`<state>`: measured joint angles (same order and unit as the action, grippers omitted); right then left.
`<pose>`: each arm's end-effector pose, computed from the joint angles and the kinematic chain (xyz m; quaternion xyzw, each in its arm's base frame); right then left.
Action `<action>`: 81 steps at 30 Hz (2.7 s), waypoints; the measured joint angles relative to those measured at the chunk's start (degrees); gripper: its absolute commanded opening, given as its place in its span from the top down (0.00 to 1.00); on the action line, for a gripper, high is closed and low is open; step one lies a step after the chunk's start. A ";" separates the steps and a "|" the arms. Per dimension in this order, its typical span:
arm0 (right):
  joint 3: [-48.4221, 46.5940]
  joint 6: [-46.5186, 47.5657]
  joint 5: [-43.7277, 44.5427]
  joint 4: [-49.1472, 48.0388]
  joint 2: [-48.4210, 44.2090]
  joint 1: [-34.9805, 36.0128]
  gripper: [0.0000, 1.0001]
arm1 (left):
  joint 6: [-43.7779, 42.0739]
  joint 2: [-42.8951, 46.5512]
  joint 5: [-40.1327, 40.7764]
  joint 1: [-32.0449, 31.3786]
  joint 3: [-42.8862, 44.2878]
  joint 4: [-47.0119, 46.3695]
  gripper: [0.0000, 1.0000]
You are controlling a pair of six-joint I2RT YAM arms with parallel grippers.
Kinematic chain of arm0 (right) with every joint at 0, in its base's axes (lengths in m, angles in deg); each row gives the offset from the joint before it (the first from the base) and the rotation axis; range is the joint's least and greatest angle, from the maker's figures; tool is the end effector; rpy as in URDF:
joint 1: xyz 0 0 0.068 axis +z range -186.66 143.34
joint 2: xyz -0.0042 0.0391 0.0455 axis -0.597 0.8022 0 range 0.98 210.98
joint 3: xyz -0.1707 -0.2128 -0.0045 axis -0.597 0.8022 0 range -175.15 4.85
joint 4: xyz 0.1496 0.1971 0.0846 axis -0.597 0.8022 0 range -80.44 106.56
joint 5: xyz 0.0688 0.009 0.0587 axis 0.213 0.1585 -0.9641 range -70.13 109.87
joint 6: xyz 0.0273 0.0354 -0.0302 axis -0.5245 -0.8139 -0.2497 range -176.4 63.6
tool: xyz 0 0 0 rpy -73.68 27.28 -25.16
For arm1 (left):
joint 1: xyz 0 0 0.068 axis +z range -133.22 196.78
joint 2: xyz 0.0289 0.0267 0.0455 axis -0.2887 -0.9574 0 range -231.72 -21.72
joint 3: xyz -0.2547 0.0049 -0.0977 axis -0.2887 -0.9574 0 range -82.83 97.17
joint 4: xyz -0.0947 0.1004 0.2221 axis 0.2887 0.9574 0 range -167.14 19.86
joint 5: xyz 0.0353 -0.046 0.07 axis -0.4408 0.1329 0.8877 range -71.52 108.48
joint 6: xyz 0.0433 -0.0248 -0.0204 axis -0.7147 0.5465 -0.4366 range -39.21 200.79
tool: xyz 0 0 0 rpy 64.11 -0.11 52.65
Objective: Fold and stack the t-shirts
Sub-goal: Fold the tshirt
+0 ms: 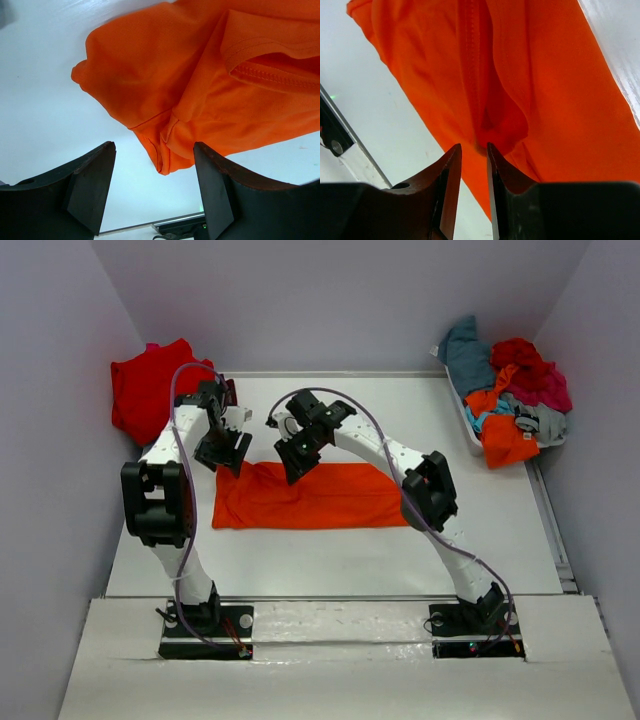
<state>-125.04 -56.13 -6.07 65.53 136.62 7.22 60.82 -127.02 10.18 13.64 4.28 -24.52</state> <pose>0.3559 0.3639 0.2399 -0.4060 0.8551 0.2904 0.1403 0.3762 -0.0257 0.2455 0.2088 0.9611 -0.0462 0.1749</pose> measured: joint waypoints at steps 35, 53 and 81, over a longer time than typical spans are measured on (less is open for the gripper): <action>6.71 2.64 3.58 -5.05 1.60 -0.02 0.93 | -0.59 0.13 -0.83 0.26 -0.04 1.88 0.25; 15.61 4.74 9.40 -6.32 -3.67 0.00 0.30 | -1.46 -0.92 -2.25 0.26 0.02 2.49 0.26; 22.69 3.37 18.05 -4.07 -10.56 -13.09 0.31 | -6.01 -1.49 -6.99 -10.03 -5.81 1.05 0.26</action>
<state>-102.35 -52.76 11.99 61.46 126.06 -5.87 54.81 -128.50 3.19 3.61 -1.54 -23.47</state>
